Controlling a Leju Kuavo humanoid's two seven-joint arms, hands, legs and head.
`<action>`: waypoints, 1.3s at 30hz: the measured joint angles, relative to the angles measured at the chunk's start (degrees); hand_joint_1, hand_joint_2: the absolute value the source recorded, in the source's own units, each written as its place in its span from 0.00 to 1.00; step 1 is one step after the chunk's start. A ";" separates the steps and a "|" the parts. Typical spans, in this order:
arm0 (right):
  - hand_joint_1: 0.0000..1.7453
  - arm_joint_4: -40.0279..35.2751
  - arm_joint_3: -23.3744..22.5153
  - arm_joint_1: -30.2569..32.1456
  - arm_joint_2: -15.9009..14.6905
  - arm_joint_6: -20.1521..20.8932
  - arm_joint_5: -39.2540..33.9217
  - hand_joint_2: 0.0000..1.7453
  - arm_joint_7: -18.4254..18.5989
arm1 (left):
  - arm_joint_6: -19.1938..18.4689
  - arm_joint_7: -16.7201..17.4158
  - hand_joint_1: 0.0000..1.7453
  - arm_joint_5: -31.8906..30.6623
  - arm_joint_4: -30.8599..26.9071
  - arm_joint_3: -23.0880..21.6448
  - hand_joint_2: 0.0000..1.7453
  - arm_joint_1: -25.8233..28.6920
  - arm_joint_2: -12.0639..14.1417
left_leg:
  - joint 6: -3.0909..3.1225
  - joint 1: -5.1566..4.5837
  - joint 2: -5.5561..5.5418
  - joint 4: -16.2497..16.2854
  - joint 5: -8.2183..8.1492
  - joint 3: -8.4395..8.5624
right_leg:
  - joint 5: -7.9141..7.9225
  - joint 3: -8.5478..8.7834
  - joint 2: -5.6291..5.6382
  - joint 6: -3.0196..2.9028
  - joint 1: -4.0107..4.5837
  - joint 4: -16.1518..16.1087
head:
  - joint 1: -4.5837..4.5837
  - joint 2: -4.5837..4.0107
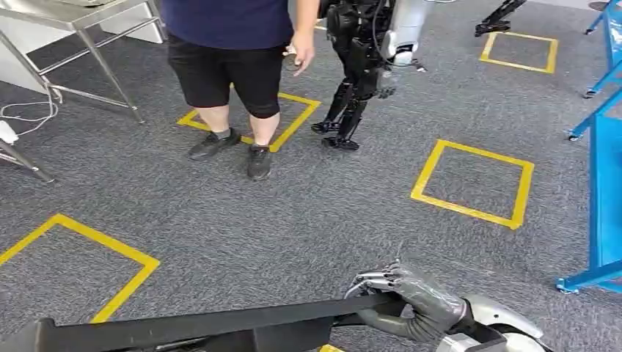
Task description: Take the parts from the cabinet and place them on the table.
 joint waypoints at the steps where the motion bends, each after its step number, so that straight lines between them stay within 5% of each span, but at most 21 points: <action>1: 1.00 0.00 0.00 0.10 -0.04 0.00 0.00 1.00 0.02 | -0.02 0.00 0.00 -0.02 0.00 -0.02 1.00 0.19 0.00 | 0.02 0.00 -0.69 0.01 -0.06 0.12 | 0.80 -1.03 0.05 0.08 0.01 0.71 | -0.02 0.00; 4: 1.00 -0.07 -0.22 0.11 -0.42 -0.07 0.00 1.00 0.09 | -0.13 0.02 0.00 -0.13 0.00 -0.07 1.00 0.23 -0.11 | -0.40 0.19 -3.09 0.08 -0.51 1.00 | 9.32 2.62 0.97 0.33 -0.10 -10.31 | 0.00 0.00; 5: 1.00 -0.13 -0.41 0.08 -0.59 -0.11 -0.02 1.00 0.13 | -0.15 0.02 0.00 -0.13 0.02 -0.11 1.00 0.21 -0.15 | -0.68 0.25 -3.73 0.17 -0.77 0.93 | 11.08 3.94 3.62 0.37 -0.34 -14.38 | 0.00 0.00; 6: 1.00 -0.20 -0.59 0.11 -0.70 -0.15 -0.09 1.00 0.18 | -0.15 0.02 0.00 -0.15 0.02 -0.13 1.00 -0.02 -0.15 | -0.94 -0.06 -4.53 0.71 -0.94 0.64 | 10.44 4.49 5.01 0.29 -0.50 -15.45 | 0.00 0.00; 10: 1.00 -1.33 -1.75 -0.21 -1.18 -0.31 -0.48 1.00 0.24 | -0.22 0.02 0.00 -0.15 0.02 -0.17 1.00 0.38 -0.17 | -1.86 0.37 -6.57 0.50 -0.76 0.02 | 10.09 4.77 2.84 -0.79 -0.49 -15.99 | -0.04 0.00; 12: 1.00 -1.95 -2.36 -0.06 -1.42 -0.33 -0.61 1.00 0.26 | -0.22 0.02 0.00 -0.11 0.02 -0.20 1.00 0.15 -0.24 | -2.58 0.18 -1.68 3.72 -2.94 -1.31 | 9.87 5.23 1.23 -1.41 -0.50 -16.13 | -0.13 0.00; 14: 1.00 -2.27 -2.78 0.07 -1.81 -0.33 -0.72 1.00 0.28 | -0.22 0.02 0.00 -0.09 0.02 -0.22 1.00 -0.09 -0.26 | -3.20 0.65 0.05 12.39 -6.72 -5.79 | 9.52 5.52 -0.53 -1.68 -0.32 -16.13 | -0.13 0.00; 16: 1.00 -2.38 -2.97 0.10 -2.08 -0.33 -0.74 1.00 0.33 | -0.22 0.02 0.00 -0.02 0.02 -0.22 1.00 0.13 -0.26 | -3.48 0.94 0.33 17.32 -7.45 -8.62 | 9.17 5.84 -1.95 -1.64 -0.30 -16.12 | -0.13 0.00; 18: 1.00 -2.54 -3.26 0.10 -2.19 -0.33 -0.74 1.00 0.35 | -0.22 0.09 0.00 -0.02 0.02 -0.22 1.00 0.39 -0.26 | -3.38 1.05 0.68 12.44 -3.48 -6.53 | 8.64 6.53 -3.31 -1.50 -0.30 -16.12 | -0.13 0.00; 20: 1.00 -2.93 -3.54 0.06 -2.34 -0.33 -0.74 1.00 0.37 | -0.22 0.09 0.00 -0.02 0.02 -0.22 1.00 0.27 -0.26 | -2.70 0.78 3.07 2.94 1.48 -2.06 | 8.01 7.42 -4.55 -1.22 -0.25 -16.14 | -0.13 0.00; 21: 1.00 -3.04 -3.73 0.10 -2.38 -0.33 -0.79 1.00 0.39 | -0.22 0.09 0.00 -0.02 0.02 -0.22 1.00 0.10 -0.26 | -2.29 -0.12 6.06 2.18 0.34 -1.49 | 7.79 7.56 -5.08 -0.93 -0.09 -16.22 | -0.13 0.00; 25: 1.00 -3.24 -3.96 -0.16 -2.51 -0.20 -0.98 1.00 0.52 | -0.22 0.07 0.00 -0.02 0.02 -0.24 1.00 0.00 -0.28 | -1.15 -0.65 4.10 0.98 -0.03 -1.37 | 7.21 8.55 -7.61 0.27 0.00 -16.69 | -0.13 0.00; 27: 1.00 -3.39 -4.02 -0.27 -2.58 -0.09 -1.13 1.00 0.55 | -0.22 0.09 0.00 -0.02 0.02 -0.24 1.00 -0.07 -0.28 | -0.44 0.08 3.08 0.24 0.22 -0.57 | 5.51 8.14 -2.38 0.56 -0.39 -14.70 | -0.13 0.00; 28: 1.00 -3.39 -4.09 -0.15 -2.75 -0.09 -1.31 1.00 0.57 | -0.22 0.13 0.00 0.02 0.02 -0.24 1.00 -0.37 -0.28 | -0.12 0.18 2.41 0.24 0.20 -0.52 | 3.57 6.18 -0.85 0.39 -0.34 -11.02 | -0.02 0.00; 30: 1.00 -3.34 -4.02 0.13 -2.97 0.02 -1.42 1.00 0.66 | -0.33 0.20 0.00 0.00 0.02 -0.24 1.00 -0.52 -0.42 | 0.13 0.13 0.87 0.25 0.04 -0.40 | 0.22 0.99 -0.06 0.43 -0.33 -2.00 | -0.04 0.00; 31: 1.00 -3.32 -4.02 0.20 -2.97 0.02 -1.53 1.00 0.66 | -0.50 0.31 0.00 0.00 0.04 -0.24 1.00 -0.41 -0.42 | 0.16 0.10 0.17 0.26 -0.02 -0.28 | 0.24 -0.69 -0.02 0.53 -0.33 0.31 | -0.04 0.00; 33: 1.00 -3.32 -4.02 0.19 -3.02 0.02 -1.66 1.00 0.66 | -0.57 0.44 0.00 0.00 0.04 -0.24 1.00 -0.17 -0.42 | -0.01 0.19 -1.48 0.31 -0.26 0.19 | 4.42 -0.25 0.11 0.69 -0.36 -3.05 | -0.04 0.00; 35: 1.00 -3.32 -4.02 0.19 -3.04 0.02 -1.77 1.00 0.66 | -0.57 0.46 0.00 0.00 0.04 -0.24 1.00 -0.16 -0.44 | -0.49 0.39 -3.11 0.46 -0.71 0.78 | 10.52 3.34 1.74 0.89 -0.52 -12.76 | -0.02 0.00; 36: 1.00 -3.28 -4.02 0.22 -3.06 0.02 -1.77 1.00 0.66 | -0.57 0.46 0.00 0.00 0.04 -0.24 1.00 -0.16 -0.42 | -0.82 0.39 -3.66 0.61 -0.91 0.45 | 10.34 4.04 5.08 0.76 -0.76 -14.19 | -0.04 0.00; 37: 1.00 -3.28 -4.02 0.42 -3.08 0.02 -1.88 1.00 0.66 | -0.57 0.50 0.00 0.00 0.04 -0.24 1.00 -0.31 -0.42 | -1.06 0.23 -4.48 1.23 -1.06 0.05 | 10.12 4.13 5.66 0.50 -0.96 -15.73 | -0.07 0.00; 39: 1.00 -3.28 -4.02 0.43 -3.17 0.07 -1.90 1.00 0.66 | -0.57 0.46 0.00 0.00 0.04 -0.24 1.00 -0.03 -0.42 | -1.61 0.66 -5.59 0.88 -0.83 -0.26 | 9.89 4.11 4.49 -0.23 -0.50 -15.25 | -0.07 0.00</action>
